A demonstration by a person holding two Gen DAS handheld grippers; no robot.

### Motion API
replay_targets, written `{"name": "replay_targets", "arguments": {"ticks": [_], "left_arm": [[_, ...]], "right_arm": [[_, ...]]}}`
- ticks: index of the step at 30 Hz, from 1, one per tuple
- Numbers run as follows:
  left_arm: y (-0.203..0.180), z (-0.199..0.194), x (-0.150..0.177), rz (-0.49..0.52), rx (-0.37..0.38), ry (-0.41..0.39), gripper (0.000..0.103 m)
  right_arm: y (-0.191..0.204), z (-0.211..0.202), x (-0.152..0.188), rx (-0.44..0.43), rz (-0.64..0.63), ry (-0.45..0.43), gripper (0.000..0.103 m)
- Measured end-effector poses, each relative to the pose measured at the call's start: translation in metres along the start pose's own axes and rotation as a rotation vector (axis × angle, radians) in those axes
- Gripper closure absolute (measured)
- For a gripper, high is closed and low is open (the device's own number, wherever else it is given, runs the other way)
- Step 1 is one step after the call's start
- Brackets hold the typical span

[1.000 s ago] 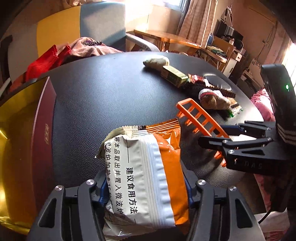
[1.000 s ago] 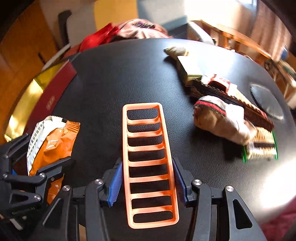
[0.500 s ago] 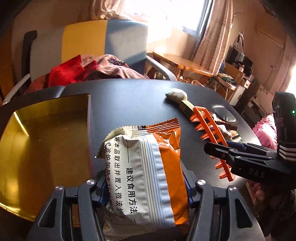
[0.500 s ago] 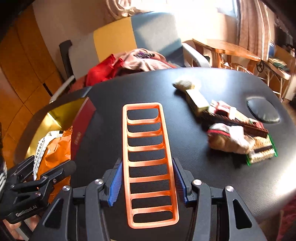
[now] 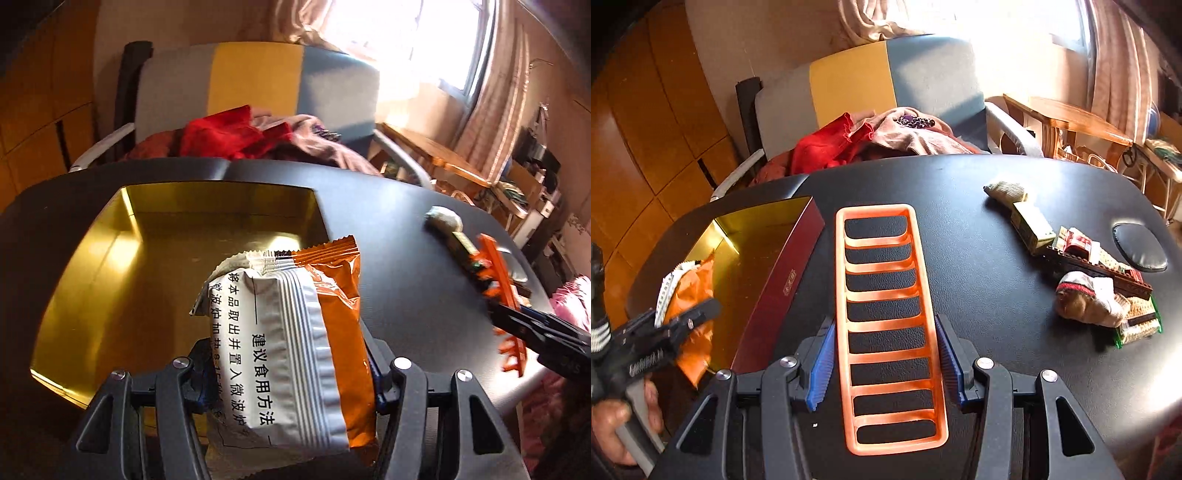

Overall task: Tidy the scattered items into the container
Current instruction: 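Lower the biscuit packet into the gold box and open the left tool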

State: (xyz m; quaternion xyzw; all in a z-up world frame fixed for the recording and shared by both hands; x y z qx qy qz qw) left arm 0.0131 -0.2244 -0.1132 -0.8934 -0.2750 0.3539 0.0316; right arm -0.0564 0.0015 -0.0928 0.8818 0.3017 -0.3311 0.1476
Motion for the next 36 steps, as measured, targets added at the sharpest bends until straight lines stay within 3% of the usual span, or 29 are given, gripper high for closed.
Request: {"name": "replay_targets", "arguments": {"ticks": [5,11,17,24,36], "left_arm": [[0.044,0.029,-0.011,-0.039,-0.095,0.038,0.042],[0.072,0.06,-0.013,-0.068,-0.141,0.084,0.042],[0.075,0.068,-0.011,-0.077,-0.143,0.1,0.041],[0.08,0.063,-0.005,-0.158,-0.126,0.126,0.039],[0.097,0.044,-0.009,-0.211,-0.098,0.087,0.033]], "right_arm": [[-0.002,0.001,0.013,0.013,0.019,0.015,0.052],[-0.001,0.006,0.02,0.027,0.023,0.034,0.052],[0.003,0.012,0.023,0.037,0.016,0.05,0.052],[0.022,0.016,0.013,0.016,-0.035,0.048,0.052],[0.099,0.036,-0.044,-0.11,-0.183,-0.004,0.052]]}}
Point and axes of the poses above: each gripper's, at about its wrist camera, not at the fingertips, and z roughly the way its jaws point, y to its left, x to its underside, the point moved 10 cm from there along z, roughly the way its jaws point, and after that the axes turned 11 degrees about -z, right-handed, at the moved point
